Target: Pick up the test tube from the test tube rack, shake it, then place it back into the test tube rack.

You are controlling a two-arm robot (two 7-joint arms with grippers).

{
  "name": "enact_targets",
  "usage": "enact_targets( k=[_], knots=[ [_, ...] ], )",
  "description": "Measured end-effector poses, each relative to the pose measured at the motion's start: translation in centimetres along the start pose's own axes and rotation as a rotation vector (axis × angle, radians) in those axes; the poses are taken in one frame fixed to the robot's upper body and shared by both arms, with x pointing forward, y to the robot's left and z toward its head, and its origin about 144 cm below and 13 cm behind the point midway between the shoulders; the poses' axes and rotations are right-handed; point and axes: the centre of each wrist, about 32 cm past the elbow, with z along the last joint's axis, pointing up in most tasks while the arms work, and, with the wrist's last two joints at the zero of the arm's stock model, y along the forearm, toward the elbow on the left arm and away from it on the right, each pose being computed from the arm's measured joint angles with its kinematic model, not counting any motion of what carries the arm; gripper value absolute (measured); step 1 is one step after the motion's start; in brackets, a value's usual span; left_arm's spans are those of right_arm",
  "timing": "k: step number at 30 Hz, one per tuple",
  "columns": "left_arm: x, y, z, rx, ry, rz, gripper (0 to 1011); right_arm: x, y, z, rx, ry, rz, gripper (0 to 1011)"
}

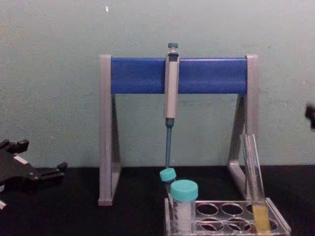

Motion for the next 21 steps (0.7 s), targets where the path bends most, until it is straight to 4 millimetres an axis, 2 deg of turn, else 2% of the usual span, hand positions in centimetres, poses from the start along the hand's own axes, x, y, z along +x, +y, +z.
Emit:
enact_targets(
  k=[5,11,21],
  knots=[
    [0.0,0.0,0.0,0.000,0.000,0.000,1001,-0.9,-0.4,-2.1,-0.165,0.040,-0.082,1000],
    [0.0,0.0,0.0,0.000,0.000,0.000,1001,-1.4,-0.2,-3.3,-0.272,0.070,-0.096,1000],
    [0.0,0.0,0.0,0.000,0.000,0.000,1001,-1.4,0.0,-3.5,-0.290,0.079,-0.089,1000]
  ],
)
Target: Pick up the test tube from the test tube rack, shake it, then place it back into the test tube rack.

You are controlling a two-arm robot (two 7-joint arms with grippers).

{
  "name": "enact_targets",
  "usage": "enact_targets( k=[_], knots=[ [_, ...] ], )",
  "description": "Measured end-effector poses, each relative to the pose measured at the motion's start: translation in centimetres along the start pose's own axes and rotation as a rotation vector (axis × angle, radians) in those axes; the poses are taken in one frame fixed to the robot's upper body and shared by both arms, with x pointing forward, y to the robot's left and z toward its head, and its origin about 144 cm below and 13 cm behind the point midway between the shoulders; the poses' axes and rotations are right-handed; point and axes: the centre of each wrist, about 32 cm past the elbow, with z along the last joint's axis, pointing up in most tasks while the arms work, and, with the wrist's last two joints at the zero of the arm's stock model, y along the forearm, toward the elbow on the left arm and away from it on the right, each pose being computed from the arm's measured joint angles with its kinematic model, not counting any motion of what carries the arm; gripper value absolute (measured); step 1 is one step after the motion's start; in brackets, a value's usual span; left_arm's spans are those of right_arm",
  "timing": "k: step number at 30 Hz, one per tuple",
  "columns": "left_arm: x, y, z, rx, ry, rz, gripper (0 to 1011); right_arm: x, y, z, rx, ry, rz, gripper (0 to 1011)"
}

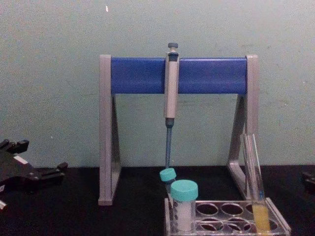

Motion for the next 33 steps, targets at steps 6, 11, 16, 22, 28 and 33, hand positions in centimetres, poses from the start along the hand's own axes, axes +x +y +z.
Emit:
enact_targets(
  k=[6,11,16,22,28,33],
  knots=[
    [0.00,0.00,0.00,0.000,0.000,0.000,1001,0.00,-0.02,0.06,0.005,-0.002,0.001,1000],
    [0.00,0.00,0.00,0.000,0.000,0.000,1001,0.00,-0.04,0.09,0.008,-0.003,0.002,1000],
    [0.00,0.00,0.00,0.000,0.000,0.000,1001,-0.02,-0.05,0.11,0.010,-0.003,0.002,1000],
    [0.00,0.00,0.00,0.000,0.000,0.000,1001,-0.01,-0.06,0.12,0.012,-0.003,0.002,1000],
    [0.00,0.00,0.00,0.000,0.000,0.000,1001,-0.01,-0.07,0.13,0.013,-0.003,0.002,1000],
    [0.00,0.00,0.00,0.000,0.000,0.000,1001,0.00,-0.07,0.15,0.014,-0.003,0.002,1000]
  ],
)
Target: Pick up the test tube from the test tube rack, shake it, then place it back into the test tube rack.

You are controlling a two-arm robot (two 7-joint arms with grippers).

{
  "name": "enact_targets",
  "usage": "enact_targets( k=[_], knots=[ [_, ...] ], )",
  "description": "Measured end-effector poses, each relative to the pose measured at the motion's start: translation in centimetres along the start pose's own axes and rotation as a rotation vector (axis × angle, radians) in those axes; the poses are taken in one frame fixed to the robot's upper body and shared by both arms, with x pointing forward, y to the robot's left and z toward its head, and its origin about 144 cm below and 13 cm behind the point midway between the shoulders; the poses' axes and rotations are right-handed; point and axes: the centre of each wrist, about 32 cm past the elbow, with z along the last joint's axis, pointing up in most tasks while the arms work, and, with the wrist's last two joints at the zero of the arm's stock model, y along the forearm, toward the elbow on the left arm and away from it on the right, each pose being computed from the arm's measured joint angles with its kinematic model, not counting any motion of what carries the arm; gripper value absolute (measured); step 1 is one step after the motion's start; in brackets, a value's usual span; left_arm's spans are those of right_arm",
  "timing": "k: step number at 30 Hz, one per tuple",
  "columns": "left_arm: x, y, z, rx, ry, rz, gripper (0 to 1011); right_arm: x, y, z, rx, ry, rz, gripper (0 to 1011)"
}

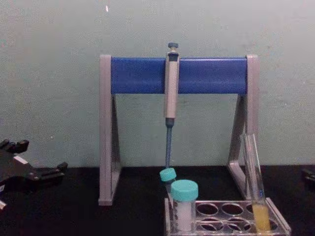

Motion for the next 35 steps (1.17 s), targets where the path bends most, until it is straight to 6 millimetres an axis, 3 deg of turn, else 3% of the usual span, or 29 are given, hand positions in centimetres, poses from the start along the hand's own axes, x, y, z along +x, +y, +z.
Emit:
enact_targets(
  k=[35],
  knots=[
    [0.00,0.00,0.00,0.000,0.000,0.000,1001,0.00,0.00,0.00,0.000,0.000,0.000,1000]
  ],
)
